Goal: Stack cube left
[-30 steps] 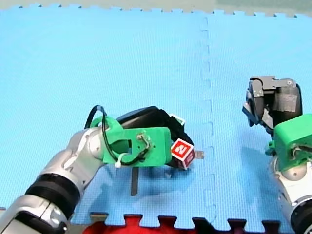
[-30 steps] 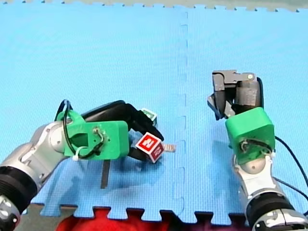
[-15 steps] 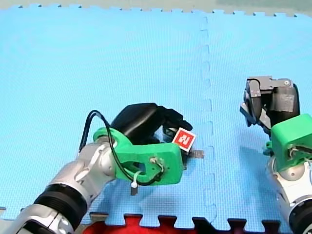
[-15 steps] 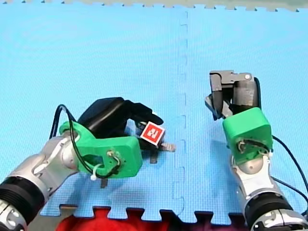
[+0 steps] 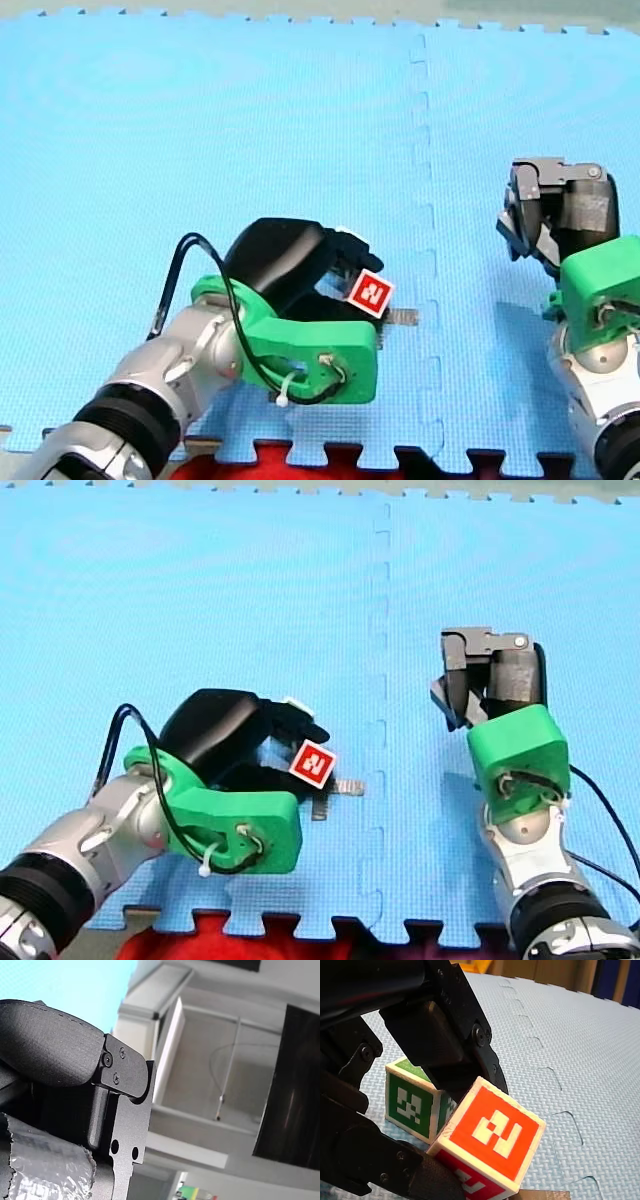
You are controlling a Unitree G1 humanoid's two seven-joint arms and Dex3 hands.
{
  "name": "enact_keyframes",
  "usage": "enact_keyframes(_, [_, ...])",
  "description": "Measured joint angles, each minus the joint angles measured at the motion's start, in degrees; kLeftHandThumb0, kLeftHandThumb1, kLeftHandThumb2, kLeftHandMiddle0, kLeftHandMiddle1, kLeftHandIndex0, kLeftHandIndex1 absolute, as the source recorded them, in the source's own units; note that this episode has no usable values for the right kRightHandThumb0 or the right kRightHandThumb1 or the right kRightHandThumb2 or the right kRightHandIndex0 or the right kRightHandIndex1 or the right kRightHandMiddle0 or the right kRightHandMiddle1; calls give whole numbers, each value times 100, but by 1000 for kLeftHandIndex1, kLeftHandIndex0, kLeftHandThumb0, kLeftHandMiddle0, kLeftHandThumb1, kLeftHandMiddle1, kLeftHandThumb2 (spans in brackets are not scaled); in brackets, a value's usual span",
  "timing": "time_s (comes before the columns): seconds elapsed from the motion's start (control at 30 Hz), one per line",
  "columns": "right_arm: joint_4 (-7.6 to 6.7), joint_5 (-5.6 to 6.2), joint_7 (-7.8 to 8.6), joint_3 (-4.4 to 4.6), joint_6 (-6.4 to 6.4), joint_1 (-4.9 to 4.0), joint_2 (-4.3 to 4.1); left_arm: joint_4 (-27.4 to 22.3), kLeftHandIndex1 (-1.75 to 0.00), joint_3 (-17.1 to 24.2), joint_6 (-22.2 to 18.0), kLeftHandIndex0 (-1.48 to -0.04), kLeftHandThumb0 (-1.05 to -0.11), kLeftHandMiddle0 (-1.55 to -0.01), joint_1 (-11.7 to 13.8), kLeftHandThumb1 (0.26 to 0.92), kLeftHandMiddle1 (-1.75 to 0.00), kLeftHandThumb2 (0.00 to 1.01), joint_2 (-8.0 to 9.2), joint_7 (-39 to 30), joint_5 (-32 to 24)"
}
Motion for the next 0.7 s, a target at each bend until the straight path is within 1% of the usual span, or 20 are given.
enact_keyframes(0.13, [-8,-51,-54,18,-6,0,-14,-71,-113,-13,-28,-1340,-615,-982,-22,857,-1746,12,83,-299,-43])
enact_keyframes(0.2, [-12,-63,-63,21,-9,-1,-17,-132,-46,-13,-73,-1223,-624,-983,-35,852,-1746,7,147,-573,-105])
enact_keyframes(0.23, [-13,-66,-66,23,-10,-2,-17,-159,-19,-14,-79,-958,-641,-985,-39,825,-1746,4,171,-699,-122])
enact_keyframes(0.27, [-15,-70,-72,25,-13,-1,-18,-199,-9,-17,-77,-851,-649,-986,-45,813,-1746,2,207,-867,-138])
enact_keyframes(0.3, [-16,-72,-78,26,-15,-1,-19,-240,-5,-21,-61,-722,-686,-985,-47,791,-1746,1,228,-993,-151])
enact_keyframes(0.33, [-18,-75,-82,27,-17,-1,-20,-301,-10,-30,-28,-585,-850,-975,-48,805,-1746,11,251,-1130,-157])
enact_keyframes(0.37, [-17,-77,-89,28,-21,-1,-21,-425,-12,-57,56,-522,-947,-971,-47,824,-1746,20,288,-1316,-138])
enact_keyframes(0.4, [-17,-78,-91,29,-24,-1,-20,-527,-6,-81,131,-474,-996,-969,-48,838,-1746,26,318,-1443,-105])
enact_keyframes(0.43, [-17,-78,-91,29,-31,-1,-21,-674,-2,-115,237,-431,-1027,-967,-49,856,-1746,31,360,-1595,-53])
enact_keyframes(0.47, [-17,-78,-90,28,-38,-1,-21,-789,-1,-143,316,-414,-1037,-966,-50,861,-1746,31,394,-1705,1])
enact_keyframes(0.57, [-13,-75,-83,24,-56,-1,-31,-1162,0,-215,544,-353,-1047,-966,-40,862,-1746,23,497,-1962,135])
enact_keyframes(0.7, [-7,-72,-67,20,-69,-2,-37,-1573,0,-225,827,-326,-1048,-972,71,856,-1746,14,545,-2230,138])
